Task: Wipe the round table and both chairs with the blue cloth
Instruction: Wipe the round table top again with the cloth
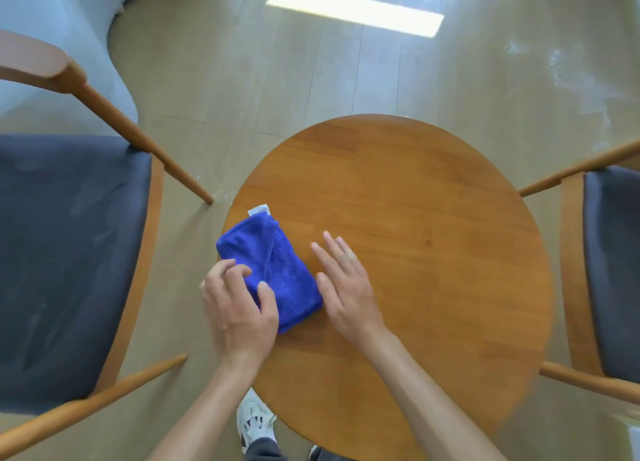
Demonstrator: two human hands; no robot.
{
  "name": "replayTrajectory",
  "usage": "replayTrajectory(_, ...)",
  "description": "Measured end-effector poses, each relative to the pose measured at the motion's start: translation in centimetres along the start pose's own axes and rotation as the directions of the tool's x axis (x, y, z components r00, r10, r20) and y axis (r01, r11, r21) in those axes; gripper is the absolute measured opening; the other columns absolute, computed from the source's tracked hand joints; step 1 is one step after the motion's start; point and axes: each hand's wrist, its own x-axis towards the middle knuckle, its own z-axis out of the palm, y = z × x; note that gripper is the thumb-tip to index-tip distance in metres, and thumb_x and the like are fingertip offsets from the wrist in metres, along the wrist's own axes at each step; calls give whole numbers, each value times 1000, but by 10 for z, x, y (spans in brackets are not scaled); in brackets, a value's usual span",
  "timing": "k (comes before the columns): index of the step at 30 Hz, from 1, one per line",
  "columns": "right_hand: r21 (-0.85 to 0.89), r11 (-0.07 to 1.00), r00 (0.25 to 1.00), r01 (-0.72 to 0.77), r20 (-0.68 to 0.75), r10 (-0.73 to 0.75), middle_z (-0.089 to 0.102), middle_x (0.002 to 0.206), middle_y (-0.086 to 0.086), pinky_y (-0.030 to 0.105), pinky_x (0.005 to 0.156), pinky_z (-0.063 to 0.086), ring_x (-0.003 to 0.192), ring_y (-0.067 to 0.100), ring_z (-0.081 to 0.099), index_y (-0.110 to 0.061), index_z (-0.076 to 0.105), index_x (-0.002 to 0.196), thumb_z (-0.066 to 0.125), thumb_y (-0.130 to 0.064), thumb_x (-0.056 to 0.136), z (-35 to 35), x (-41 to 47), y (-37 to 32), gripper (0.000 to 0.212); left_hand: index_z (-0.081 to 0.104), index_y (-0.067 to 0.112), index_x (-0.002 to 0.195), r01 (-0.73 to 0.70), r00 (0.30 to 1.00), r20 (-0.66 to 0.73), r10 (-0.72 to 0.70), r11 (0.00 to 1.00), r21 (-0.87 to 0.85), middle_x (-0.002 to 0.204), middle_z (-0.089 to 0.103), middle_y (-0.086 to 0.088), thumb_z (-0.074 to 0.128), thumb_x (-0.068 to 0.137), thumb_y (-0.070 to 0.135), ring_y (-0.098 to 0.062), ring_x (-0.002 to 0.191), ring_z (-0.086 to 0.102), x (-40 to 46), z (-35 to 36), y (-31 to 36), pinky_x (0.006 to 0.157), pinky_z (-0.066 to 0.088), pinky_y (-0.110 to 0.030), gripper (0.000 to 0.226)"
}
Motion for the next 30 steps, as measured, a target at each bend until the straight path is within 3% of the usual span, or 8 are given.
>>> replayTrajectory(4, -364, 881, 940, -302, -267, 212, 36, 151, 16, 58, 110, 31, 140, 38, 33, -11, 52, 137, 46, -26, 91, -57, -46, 82, 49, 32, 14, 145, 70, 974, 189, -122, 964, 257, 153, 18, -23, 44, 92, 51, -41, 142, 14, 26, 36, 35, 110, 21, -58, 65)
replayTrajectory(6, -378, 786, 864, -489, -337, 375, 31, 155, 15, 57, 113, 22, 143, 36, 26, -15, 48, 141, 33, -40, 91, -78, -65, 117, 57, 12, 22, 153, 47, 942, 288, -174, 915, 400, 158, -1, -22, 38, 91, 60, -39, 145, -7, 28, 55, 36, 114, 5, -61, 77)
replayTrajectory(9, -347, 667, 747, -659, -399, 531, 18, 160, 10, 55, 118, 11, 148, 29, 12, -22, 34, 149, 20, -49, 92, -100, -86, 157, 65, 20, 24, 152, -83, 958, 281, -59, 881, 466, 159, 2, -22, 46, 91, 53, -38, 146, -3, 24, 67, 31, 114, 5, -61, 72)
replayTrajectory(15, -379, 680, 773, -627, -408, 486, 12, 161, 9, 51, 119, 3, 149, 27, 5, -25, 22, 152, 14, -47, 95, -94, -93, 169, 62, 50, 21, 139, -388, 905, 323, 277, 849, 359, 155, 26, -18, 44, 87, 34, -34, 144, 24, -16, 102, 75, 113, 26, -54, 54)
replayTrajectory(19, -219, 750, 740, -624, -473, 478, 23, 159, 3, 46, 118, 7, 148, 21, 15, -22, 42, 145, 24, -35, 93, -100, -95, 176, 56, 59, 22, 130, -656, 710, 462, 532, 738, 158, 153, 32, -15, 47, 85, 32, -31, 143, 28, -87, 144, 138, 109, 32, -55, 48)
replayTrajectory(22, -179, 782, 733, -597, -516, 443, 33, 154, 5, 47, 116, 14, 145, 23, 26, -17, 51, 139, 33, -28, 89, -100, -98, 179, 54, 62, 26, 123, -758, 602, 531, 597, 637, 143, 153, 33, -13, 56, 81, 35, -28, 143, 29, -107, 160, 154, 109, 32, -55, 43)
replayTrajectory(26, -236, 776, 747, -585, -530, 402, 35, 153, 9, 49, 115, 16, 144, 28, 28, -14, 51, 139, 29, -31, 90, -97, -99, 178, 56, 63, 31, 121, -767, 613, 514, 599, 608, 206, 151, 37, -11, 59, 79, 33, -29, 140, 35, -78, 145, 129, 104, 35, -58, 42)
replayTrajectory(30, -257, 766, 757, -590, -508, 412, 31, 156, 9, 48, 117, 11, 146, 27, 22, -15, 47, 142, 26, -30, 92, -97, -99, 177, 56, 64, 28, 124, -640, 758, 420, 499, 694, 330, 150, 40, -11, 48, 79, 36, -32, 138, 37, -14, 95, 62, 102, 34, -62, 48)
